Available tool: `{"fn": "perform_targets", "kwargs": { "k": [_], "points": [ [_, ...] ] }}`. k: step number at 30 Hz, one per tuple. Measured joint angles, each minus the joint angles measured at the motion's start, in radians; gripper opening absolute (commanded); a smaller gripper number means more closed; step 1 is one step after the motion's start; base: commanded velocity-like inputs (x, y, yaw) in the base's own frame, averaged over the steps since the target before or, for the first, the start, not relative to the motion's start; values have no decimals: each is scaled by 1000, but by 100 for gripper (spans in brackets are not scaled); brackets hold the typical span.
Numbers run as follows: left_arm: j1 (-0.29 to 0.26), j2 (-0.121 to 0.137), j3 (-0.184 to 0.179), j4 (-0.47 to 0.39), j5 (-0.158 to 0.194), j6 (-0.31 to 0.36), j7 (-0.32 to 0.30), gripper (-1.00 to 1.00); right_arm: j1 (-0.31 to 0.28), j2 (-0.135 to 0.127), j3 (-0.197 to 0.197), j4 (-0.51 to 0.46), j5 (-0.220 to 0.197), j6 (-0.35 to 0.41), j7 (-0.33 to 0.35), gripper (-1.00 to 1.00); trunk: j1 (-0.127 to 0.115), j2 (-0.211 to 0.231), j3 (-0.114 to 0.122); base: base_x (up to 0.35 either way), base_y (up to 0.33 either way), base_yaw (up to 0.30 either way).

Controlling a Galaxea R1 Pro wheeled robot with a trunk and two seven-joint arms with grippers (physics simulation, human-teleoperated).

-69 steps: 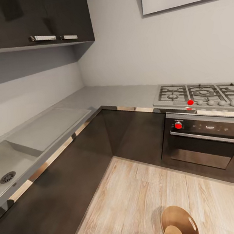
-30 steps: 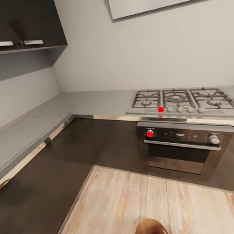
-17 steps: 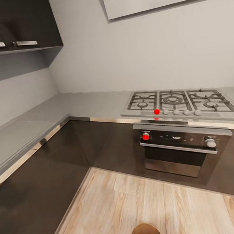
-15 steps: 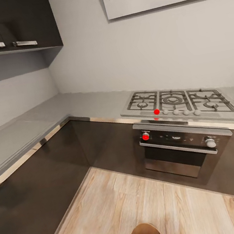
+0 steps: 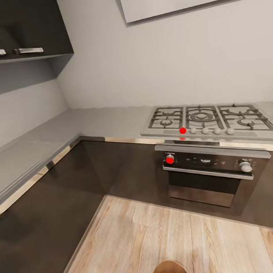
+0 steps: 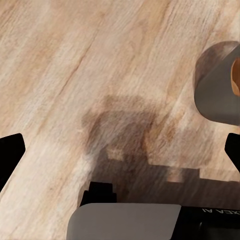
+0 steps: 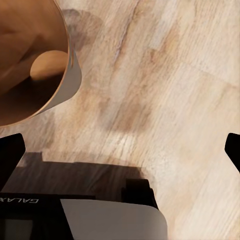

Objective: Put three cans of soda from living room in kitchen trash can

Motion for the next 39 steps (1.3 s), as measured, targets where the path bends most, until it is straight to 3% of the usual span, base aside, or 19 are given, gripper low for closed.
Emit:
{"fn": "perform_targets", "kwargs": {
  "k": [27, 29, 33, 39],
  "points": [
    [0, 0, 0, 0, 0, 0, 0, 100, -3, 8, -3, -13, 3, 12, -5, 100, 0, 0, 0, 0, 0, 0],
    [0, 0, 0, 0, 0, 0, 0, 100, -13, 9, -3, -21, 3, 43, -8, 100, 0, 0, 0, 0, 0, 0],
    [0, 0, 0, 0, 0, 0, 0, 100, -90, 11, -3, -32, 2, 221, -13, 100, 0, 0, 0, 0, 0, 0],
    [0, 0, 0, 0, 0, 0, 0, 100, -195, 14, -3, -35, 1, 359, -22, 100, 0, 0, 0, 0, 0, 0]
  ]
}}
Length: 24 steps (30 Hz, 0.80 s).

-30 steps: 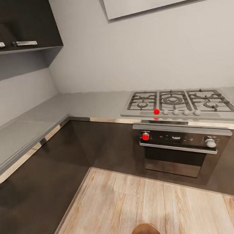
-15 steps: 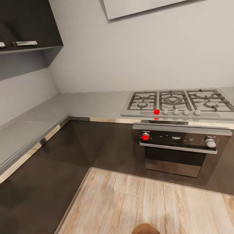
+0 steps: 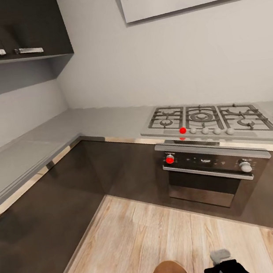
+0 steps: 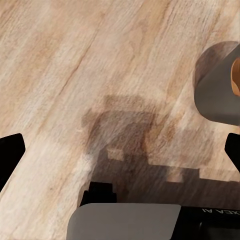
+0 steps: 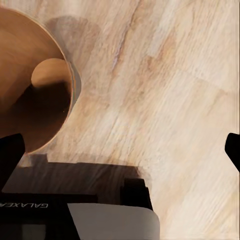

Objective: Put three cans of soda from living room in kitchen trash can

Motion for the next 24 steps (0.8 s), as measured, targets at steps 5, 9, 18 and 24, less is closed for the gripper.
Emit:
{"fn": "perform_targets", "kwargs": {
  "k": [5, 9, 18, 24],
  "points": [
    [0, 0, 0, 0, 0, 0, 0, 100, -36, 2, 0, 0, -7, 75, -61, 100, 0, 0, 0, 0, 0, 0],
    [0, 0, 0, 0, 0, 0, 0, 100, -47, 13, 0, 1, -11, 98, -93, 100, 0, 0, 0, 0, 85, 0],
    [0, 0, 0, 0, 0, -1, 1, 100, -49, 24, 2, 5, -11, 97, -104, 100, 0, 0, 0, 0, 86, 0],
    [0, 0, 0, 0, 0, -1, 2, 100, -49, 24, 4, 7, -12, 93, -97, 100, 0, 0, 0, 0, 76, 0]
  ]
}}
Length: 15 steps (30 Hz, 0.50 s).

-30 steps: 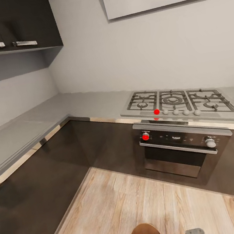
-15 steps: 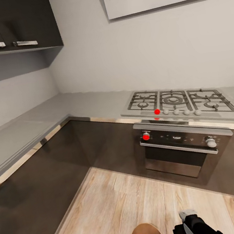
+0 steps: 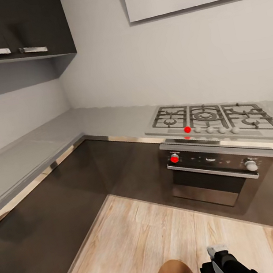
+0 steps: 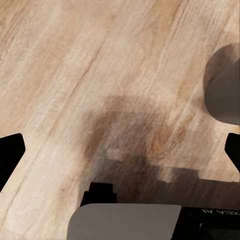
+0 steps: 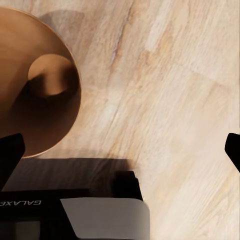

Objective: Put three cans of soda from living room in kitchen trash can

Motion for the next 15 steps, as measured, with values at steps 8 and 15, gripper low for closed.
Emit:
{"fn": "perform_targets", "kwargs": {
  "k": [8, 15],
  "points": [
    [0, 0, 0, 0, 0, 0, 0, 100, 0, 0, 0, 2, 0, -20, 3, 100, 0, 0, 0, 0, 142, 0],
    [0, 0, 0, -1, 0, 0, 0, 100, 0, 0, 0, 2, 0, -24, 3, 100, 0, 0, 0, 0, 22, 0]
  ]
}}
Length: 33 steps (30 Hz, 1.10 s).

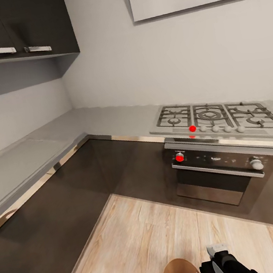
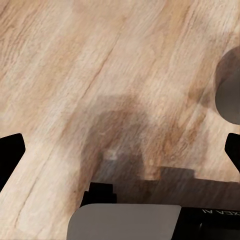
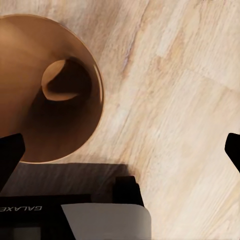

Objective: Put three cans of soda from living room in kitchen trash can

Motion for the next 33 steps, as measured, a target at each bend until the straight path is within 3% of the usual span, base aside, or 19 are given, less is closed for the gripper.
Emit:
{"fn": "perform_targets", "kwargs": {
  "k": [33],
  "points": [
    [0, 0, 0, 1, -2, -12, 2, 100, 0, -1, -1, 0, 0, -2, 3, 100, 0, 0, 0, 36, 52, 0]
  ]
}}
